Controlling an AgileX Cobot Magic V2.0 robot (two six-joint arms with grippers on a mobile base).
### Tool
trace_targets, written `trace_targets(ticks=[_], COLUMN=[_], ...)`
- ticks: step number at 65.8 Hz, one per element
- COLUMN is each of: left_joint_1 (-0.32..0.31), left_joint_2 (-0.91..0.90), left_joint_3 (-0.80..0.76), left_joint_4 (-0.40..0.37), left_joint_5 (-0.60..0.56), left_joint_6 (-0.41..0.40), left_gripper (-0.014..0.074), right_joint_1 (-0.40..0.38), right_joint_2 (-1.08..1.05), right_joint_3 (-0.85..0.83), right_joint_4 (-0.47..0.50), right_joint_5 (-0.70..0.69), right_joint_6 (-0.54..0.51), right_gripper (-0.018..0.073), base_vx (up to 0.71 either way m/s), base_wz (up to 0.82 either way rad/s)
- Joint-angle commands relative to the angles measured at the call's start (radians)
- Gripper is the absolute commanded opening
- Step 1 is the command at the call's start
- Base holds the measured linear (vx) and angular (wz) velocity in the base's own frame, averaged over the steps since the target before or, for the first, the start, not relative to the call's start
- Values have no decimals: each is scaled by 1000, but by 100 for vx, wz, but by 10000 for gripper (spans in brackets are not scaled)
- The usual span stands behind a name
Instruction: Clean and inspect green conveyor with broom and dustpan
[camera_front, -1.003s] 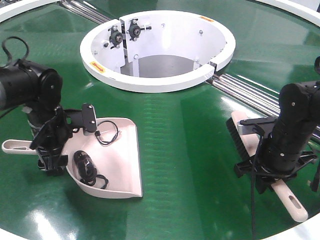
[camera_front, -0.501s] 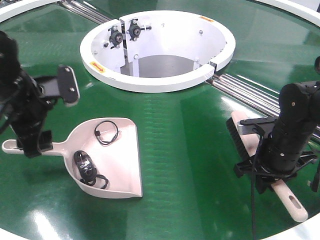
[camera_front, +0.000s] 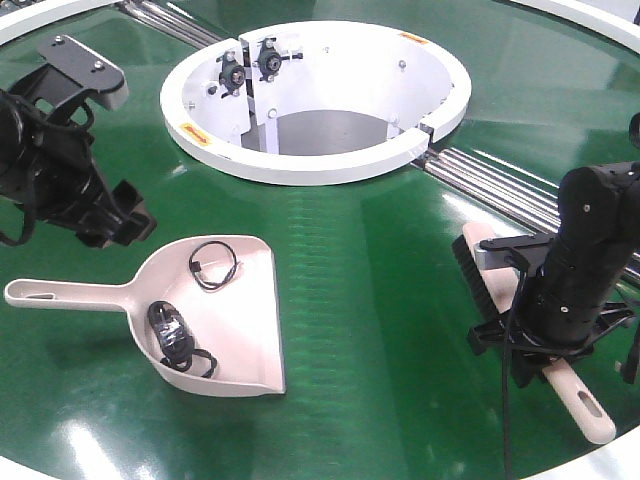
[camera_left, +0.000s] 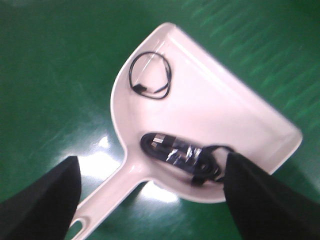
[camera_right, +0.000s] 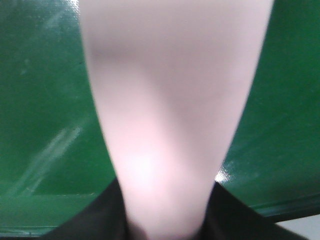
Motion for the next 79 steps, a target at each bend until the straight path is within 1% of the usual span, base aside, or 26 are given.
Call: trace_targets(ticks=[1, 7, 12, 28, 35, 40, 43, 49, 56, 62, 69, 74, 79], left_joint_1=[-4, -4, -4, -4, -4, -4, -4, -4, -4, -4, -4, -4, -4], left_joint_2=[-43, -48, -55, -61, -61, -61, -61, -61, -61, -62, -87, -123, -168], left_joint_3=[-25, -24, -24, -24, -24, -24, -24, -24, -24, -24, -23, -23, -23], left_joint_4=[-48, -51, -48, -50, -51, -51, -56, -66, -66, -63, -60, -60, -59], left_joint_5=[-78, -92, -92, -81, -77, -77, -76, -76, -76, -77, -83, -100, -128], left_joint_6=[-64, -116, -131, -137, -137, -139, -141, -145, -145, -145, -145, -146, -157], left_gripper=[555, 554, 554, 554, 554, 554, 554, 554, 554, 554, 554, 554, 554], right_joint_1=[-6, -6, -6, -6, -6, -6, -6, -6, -6, -6, -3, -3, -3], right_joint_2=[-47, -47, -47, -44, -23, -9, -5, -4, -4, -9, -52, -116, -194], right_joint_3=[-20, -20, -20, -20, -26, -26, -26, -26, -26, -26, -26, -26, -25], right_joint_4=[0, 0, 0, 0, -6, -16, -19, -27, -51, -72, -72, -66, -59], right_joint_5=[2, 2, 2, -1, 18, 32, 33, 24, 6, 7, 3, -24, -65], right_joint_6=[-9, -9, -9, -5, 7, 14, 18, 28, 58, 62, 62, 62, 63], right_gripper=[-4, -4, -4, 0, 34, 85, 137, 249, 401, 498, 566, 584, 582], base_vx=[0, 0, 0, 0, 0, 0, 0, 0, 0, 0, 0, 0, 0], base_wz=[0, 0, 0, 0, 0, 0, 0, 0, 0, 0, 0, 0, 0])
